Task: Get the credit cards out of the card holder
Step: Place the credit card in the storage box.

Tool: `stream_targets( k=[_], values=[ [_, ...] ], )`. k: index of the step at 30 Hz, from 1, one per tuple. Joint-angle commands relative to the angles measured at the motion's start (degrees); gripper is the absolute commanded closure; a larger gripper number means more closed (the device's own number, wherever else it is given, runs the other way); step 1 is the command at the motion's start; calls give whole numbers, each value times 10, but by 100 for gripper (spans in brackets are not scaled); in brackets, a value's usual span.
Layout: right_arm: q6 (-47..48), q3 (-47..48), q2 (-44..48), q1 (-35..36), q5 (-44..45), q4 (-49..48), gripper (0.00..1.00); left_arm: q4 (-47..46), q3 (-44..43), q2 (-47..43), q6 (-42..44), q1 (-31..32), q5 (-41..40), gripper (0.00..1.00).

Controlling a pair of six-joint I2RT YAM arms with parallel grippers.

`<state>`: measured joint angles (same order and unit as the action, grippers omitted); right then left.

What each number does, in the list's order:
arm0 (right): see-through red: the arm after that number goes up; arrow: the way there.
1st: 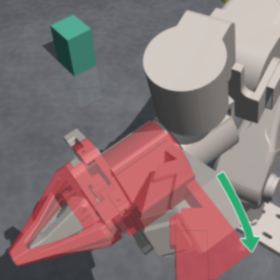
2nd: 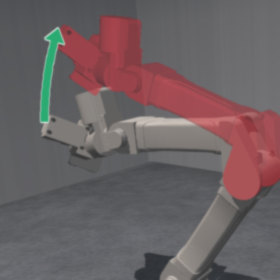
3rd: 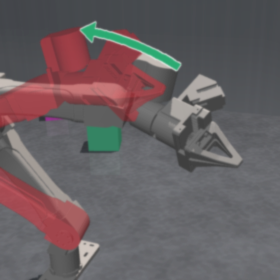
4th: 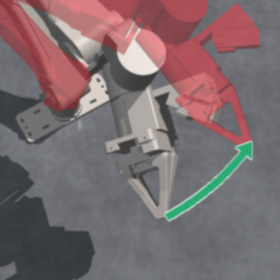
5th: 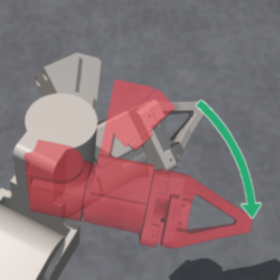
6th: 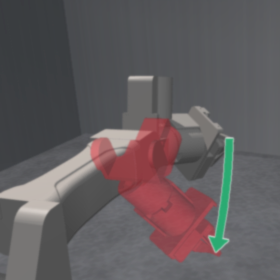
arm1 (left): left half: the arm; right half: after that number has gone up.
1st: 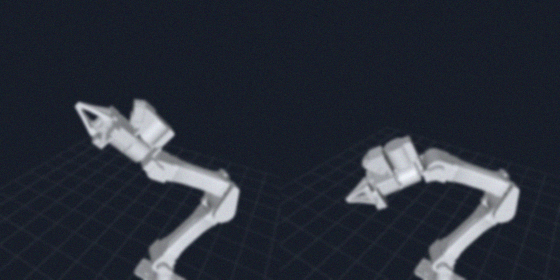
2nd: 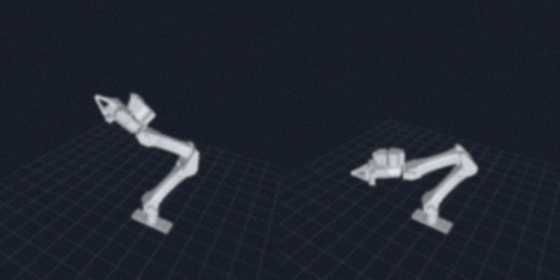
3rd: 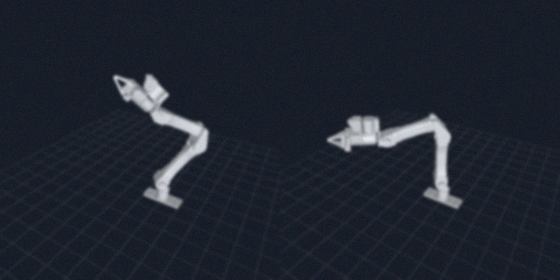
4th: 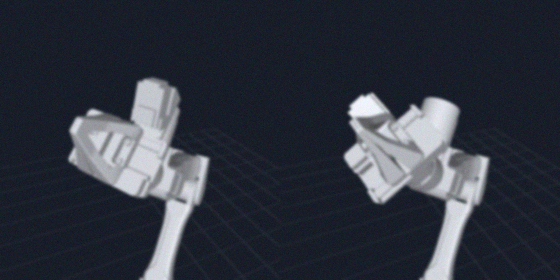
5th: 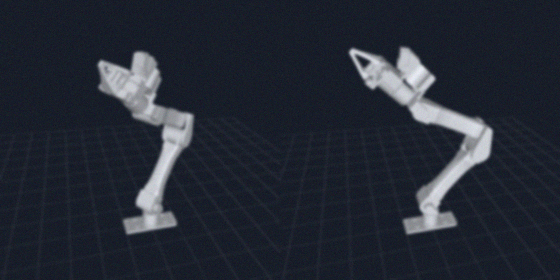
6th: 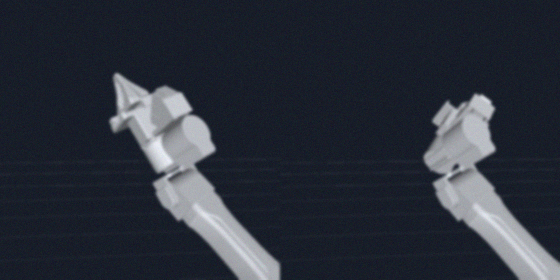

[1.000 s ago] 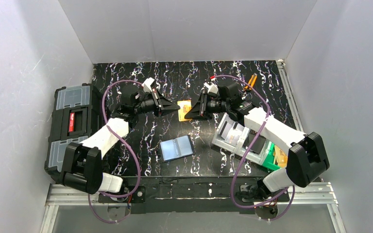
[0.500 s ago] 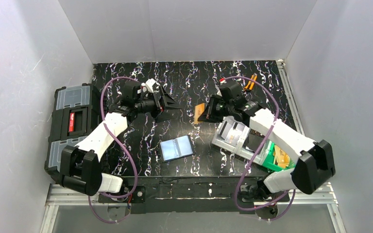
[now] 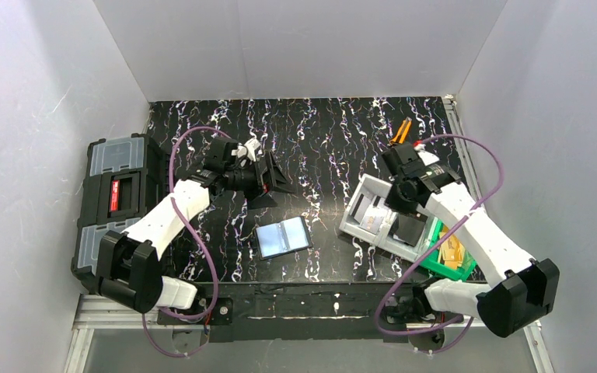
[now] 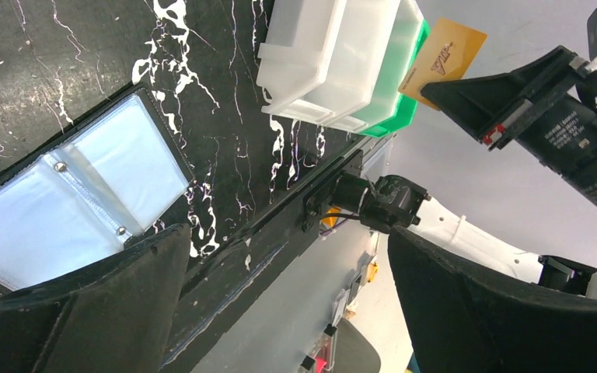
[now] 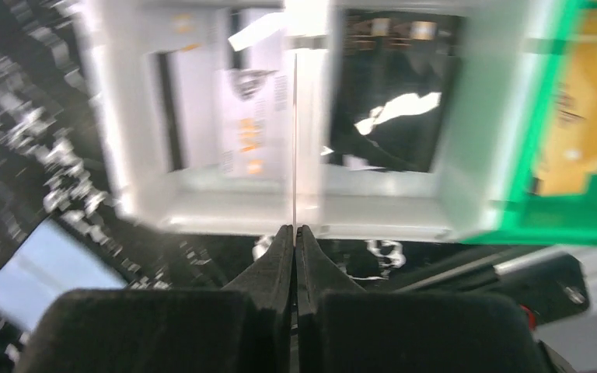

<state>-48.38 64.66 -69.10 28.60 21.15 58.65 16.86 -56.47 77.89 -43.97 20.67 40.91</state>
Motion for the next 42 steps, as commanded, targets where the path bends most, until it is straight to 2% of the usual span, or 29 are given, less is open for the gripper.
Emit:
stream_targets(
  k=[1,9,17,29,30,33,38,42],
  values=[
    [-19,-18,16,-75,88,108,99,29,-32,8,28,11,1,2],
    [0,-22,-3,-208,107,150,99,31,-35,20,32,21,4,2],
    [13,-44,-18,-294,116,164,99,32,-39,28,31,23,12,2],
    [42,-49,-58,-351,83,143,98,42,-42,24,34,23,10,2],
    [43,-47,-62,-350,82,145,95,43,-41,24,34,23,9,2],
    [47,-40,-63,-351,75,146,75,43,-40,24,36,23,9,2],
    [72,-15,-47,-350,49,146,51,43,-38,22,37,23,9,2],
    [103,11,-12,-349,1,133,26,45,-35,21,38,25,7,2]
  ],
)
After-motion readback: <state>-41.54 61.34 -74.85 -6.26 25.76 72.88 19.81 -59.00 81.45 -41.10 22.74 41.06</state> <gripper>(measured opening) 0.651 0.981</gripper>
